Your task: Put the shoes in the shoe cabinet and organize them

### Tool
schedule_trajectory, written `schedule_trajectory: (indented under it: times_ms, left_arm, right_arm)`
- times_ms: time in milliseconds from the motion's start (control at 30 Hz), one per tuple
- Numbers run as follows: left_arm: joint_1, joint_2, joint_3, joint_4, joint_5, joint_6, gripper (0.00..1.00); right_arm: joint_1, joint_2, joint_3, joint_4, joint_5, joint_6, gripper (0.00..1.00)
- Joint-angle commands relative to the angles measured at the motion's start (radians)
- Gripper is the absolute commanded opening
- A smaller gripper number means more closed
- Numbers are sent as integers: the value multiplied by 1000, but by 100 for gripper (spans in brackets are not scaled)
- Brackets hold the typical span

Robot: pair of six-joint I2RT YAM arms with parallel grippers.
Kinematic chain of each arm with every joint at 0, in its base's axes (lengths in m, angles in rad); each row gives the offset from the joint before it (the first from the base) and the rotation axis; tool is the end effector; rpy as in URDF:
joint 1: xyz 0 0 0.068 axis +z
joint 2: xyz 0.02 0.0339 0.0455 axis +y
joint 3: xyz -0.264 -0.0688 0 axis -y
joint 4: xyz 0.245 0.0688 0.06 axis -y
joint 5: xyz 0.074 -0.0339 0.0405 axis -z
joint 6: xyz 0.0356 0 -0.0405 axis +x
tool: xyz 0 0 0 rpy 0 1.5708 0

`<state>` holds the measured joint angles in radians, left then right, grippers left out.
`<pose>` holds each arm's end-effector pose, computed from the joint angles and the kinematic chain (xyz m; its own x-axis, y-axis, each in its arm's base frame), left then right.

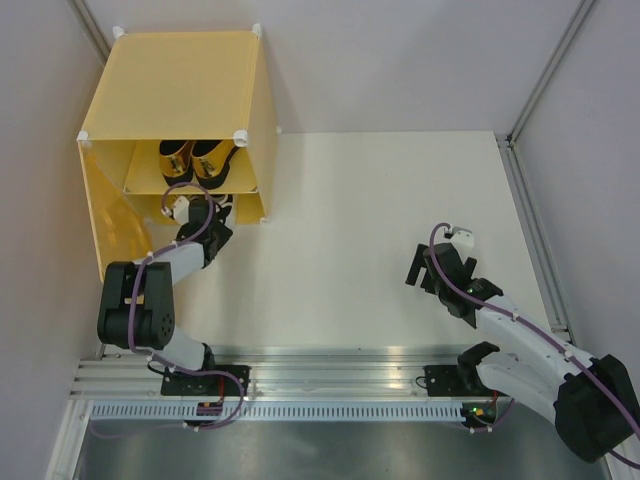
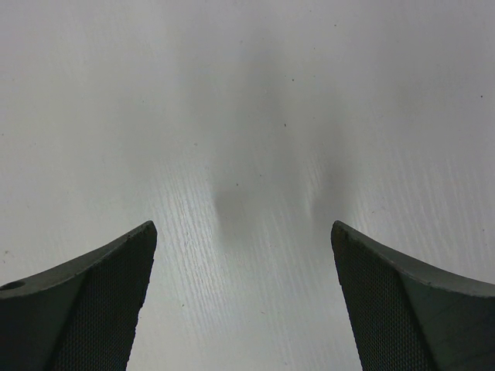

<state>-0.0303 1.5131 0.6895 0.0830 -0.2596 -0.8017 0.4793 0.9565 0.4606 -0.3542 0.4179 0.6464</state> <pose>0.2954 0.0002 0.1650 -0.3540 -0.6841 -0.6378 -0.5959 0.6906 -0.4099 0.1683 0.0712 0.1854 -0.6429 0.2863 -0.7104 0.2548 0.9546 0.1541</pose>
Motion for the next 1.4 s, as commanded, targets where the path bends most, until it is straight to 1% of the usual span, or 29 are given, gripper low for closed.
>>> schedule_trajectory:
  times_ms: [0,467,800,933,1067,1100,1133,1167,1200,1233,1300,1333,1367]
  left_arm:
    - [-5,51,73,-9,-1,-93,42]
    - [0,176,209,-20,-105,-87,42]
    - [1,182,205,-11,-81,-106,42]
    - [1,141,163,-29,-27,-142,45]
    - [-3,49,82,-51,32,-146,52]
    - [-3,4,67,-57,42,-145,53]
    - [-5,-20,52,-74,60,-131,58]
    - [-5,-45,27,-77,69,-123,59]
    - [-3,-66,16,-107,77,-116,62]
    - [-3,-117,2,-136,101,-97,68]
    - [-5,-172,-4,-170,138,-65,71]
    - [-5,-229,-1,-195,187,-47,78]
    - [-5,-269,10,-247,209,-9,81]
  right_arm:
    - [-5,-19,-5,14,-2,-2,97]
    - [-5,-1,-4,17,2,-2,97]
    - [-5,8,-2,18,2,-4,97]
    - [-5,10,1,17,1,-4,97]
    - [-5,8,-4,23,2,-2,97]
    - [-5,8,-4,21,1,-2,97]
    - [-4,8,-5,24,2,-4,98]
    - [-5,8,-5,24,1,-4,97]
    - [-4,8,-7,27,-1,-5,97]
    - [-5,10,-7,30,-2,-7,97]
    - [-5,11,-10,37,-7,-7,97]
    - [-5,14,-10,35,-13,-8,97]
    - [-5,16,-10,35,-14,-8,97]
